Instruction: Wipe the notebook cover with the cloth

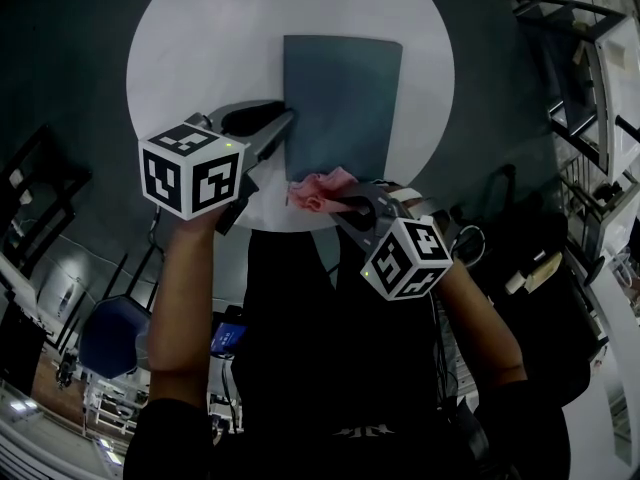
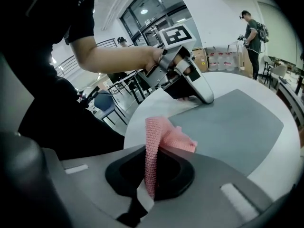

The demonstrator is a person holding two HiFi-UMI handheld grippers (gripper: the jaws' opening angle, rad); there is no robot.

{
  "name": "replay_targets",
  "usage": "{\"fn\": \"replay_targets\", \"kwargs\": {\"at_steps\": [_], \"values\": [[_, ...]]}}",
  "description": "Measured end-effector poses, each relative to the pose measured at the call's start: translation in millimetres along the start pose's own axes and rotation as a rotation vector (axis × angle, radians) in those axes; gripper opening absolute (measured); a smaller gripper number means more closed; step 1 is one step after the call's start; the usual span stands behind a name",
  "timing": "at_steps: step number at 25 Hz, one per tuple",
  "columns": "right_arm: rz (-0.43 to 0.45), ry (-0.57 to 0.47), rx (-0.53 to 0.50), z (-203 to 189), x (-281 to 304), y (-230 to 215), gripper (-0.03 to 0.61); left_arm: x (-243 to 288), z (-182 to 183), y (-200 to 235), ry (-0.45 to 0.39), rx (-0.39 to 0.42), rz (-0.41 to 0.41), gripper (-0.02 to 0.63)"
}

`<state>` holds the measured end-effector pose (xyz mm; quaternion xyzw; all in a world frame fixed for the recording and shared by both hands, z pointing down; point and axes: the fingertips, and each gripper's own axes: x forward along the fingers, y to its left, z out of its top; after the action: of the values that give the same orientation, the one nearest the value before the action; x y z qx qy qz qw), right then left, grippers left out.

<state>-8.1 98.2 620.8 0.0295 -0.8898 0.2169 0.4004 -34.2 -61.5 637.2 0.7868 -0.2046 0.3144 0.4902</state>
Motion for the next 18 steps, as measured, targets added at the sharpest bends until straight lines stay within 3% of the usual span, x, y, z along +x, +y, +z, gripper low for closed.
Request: {"fn": "replay_targets", "kwargs": {"at_steps": [3, 6, 12, 16, 18], "values": [[0.032, -0.088, 0.066, 10.5, -17.6, 8.5, 0.012, -0.6, 0.1, -0.2, 0.001, -0.001, -0.001, 0.058], [-0.01, -0.23, 0.101, 36.9, -49.7, -4.8, 0.011, 0.0, -0.3, 0.0, 0.003, -0.003, -0.004, 0.058], [-0.27, -0.401, -0.031, 86.5, -111.6, -81.5, 0.012, 0.0, -0.8, 0.0, 0.003, -0.005, -0.004, 0.058], [-0.409, -0.41, -0.071, 99.1, -125.7, -139.0, 0.012, 0.0, 0.3, -0.5, 0.003, -0.004, -0.004, 0.058], [-0.462, -0.373, -0.027, 93.4, -125.2, -165.3, 0.012, 0.1, 1.2, -0.8, 0.003, -0.003, -0.003, 0.057]]}}
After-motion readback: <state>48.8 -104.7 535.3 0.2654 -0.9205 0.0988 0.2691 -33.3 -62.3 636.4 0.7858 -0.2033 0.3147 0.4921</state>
